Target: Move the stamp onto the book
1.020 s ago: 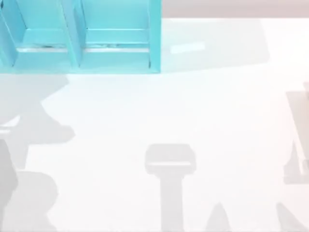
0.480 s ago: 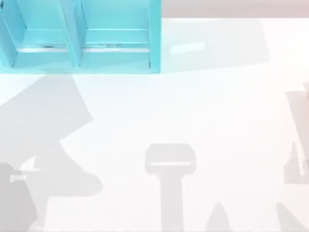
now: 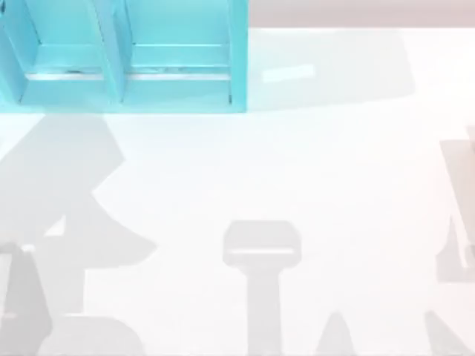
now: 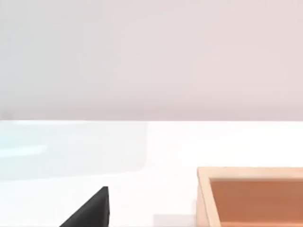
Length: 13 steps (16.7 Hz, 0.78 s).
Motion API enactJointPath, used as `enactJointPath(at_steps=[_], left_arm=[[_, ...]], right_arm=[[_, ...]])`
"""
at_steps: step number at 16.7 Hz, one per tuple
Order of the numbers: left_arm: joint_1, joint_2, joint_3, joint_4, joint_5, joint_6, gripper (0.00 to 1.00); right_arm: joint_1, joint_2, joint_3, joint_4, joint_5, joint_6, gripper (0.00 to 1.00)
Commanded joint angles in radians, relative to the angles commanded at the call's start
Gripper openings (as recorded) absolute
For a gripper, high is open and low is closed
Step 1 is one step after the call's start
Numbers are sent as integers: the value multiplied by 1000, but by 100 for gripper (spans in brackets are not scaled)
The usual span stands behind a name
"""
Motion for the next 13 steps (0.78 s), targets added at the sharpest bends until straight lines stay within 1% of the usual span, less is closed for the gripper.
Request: enactJointPath(at_steps=[1,3,6,9,11,13], left_arm=[[-47,24,-22,-16,-60,-50,0],[-165,82,-73,-61,-207,-176,0],[-386,150,-132,-128,-490,-429,0],[-644,206,-123,-166,-768,-691,0],[-789,244,-93,-185,-913,-836,0],[-901,292,-67,-213,-1025,-973,0]], right_arm=[[0,0,0,0,0,0,100],[0,0,0,0,0,0,100],[0,0,0,0,0,0,100],[0,0,0,0,0,0,100],[0,0,0,0,0,0,100],[0,0,0,0,0,0,100]])
